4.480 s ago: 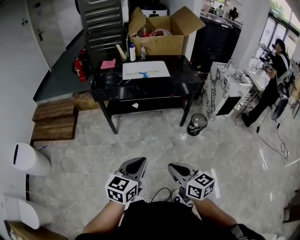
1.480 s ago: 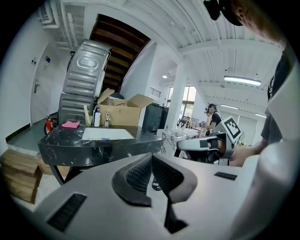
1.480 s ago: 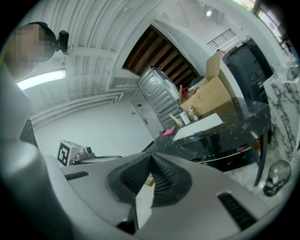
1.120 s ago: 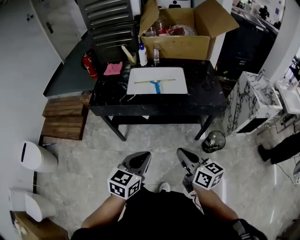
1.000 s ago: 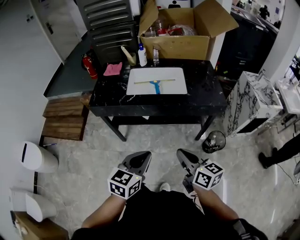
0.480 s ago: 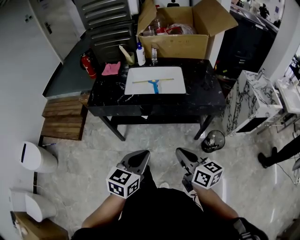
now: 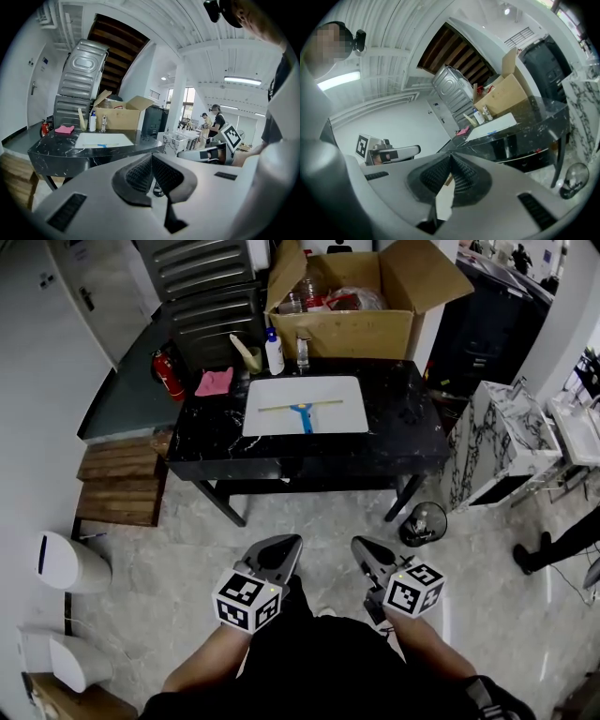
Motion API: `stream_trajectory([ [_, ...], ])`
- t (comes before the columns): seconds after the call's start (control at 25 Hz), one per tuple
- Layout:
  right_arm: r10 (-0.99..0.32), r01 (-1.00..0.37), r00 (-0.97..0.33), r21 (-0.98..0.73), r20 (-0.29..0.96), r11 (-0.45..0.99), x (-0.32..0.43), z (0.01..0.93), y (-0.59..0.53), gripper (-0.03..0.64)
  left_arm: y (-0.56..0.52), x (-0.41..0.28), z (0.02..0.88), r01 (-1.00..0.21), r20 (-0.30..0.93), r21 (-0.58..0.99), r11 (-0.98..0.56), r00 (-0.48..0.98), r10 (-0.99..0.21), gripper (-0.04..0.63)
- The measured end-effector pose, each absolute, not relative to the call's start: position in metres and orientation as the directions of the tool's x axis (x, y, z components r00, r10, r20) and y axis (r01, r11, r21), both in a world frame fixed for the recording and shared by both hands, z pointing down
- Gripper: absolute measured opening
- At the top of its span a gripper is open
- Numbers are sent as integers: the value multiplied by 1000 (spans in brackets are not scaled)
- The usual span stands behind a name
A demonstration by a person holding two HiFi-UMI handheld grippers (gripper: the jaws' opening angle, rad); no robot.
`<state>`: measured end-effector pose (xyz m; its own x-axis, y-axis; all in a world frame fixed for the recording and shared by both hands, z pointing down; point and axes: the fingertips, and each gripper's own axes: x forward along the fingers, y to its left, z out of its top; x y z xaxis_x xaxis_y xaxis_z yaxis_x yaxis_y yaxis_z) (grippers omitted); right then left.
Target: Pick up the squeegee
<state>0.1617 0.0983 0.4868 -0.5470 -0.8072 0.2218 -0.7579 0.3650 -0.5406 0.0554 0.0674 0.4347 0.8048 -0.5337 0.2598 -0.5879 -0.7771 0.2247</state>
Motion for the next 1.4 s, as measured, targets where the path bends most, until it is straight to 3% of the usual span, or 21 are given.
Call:
stream_trajectory([
  [0.84, -793, -775, -542, -531, 280, 342, 154, 496, -24, 9, -61, 50, 460, -587, 310, 252, -769, 802, -511, 17],
  [1.4, -825, -834, -465, -471, 320, 287, 142, 484, -140, 9, -179, 48, 456, -510, 313, 266, -818, 848, -427, 17],
])
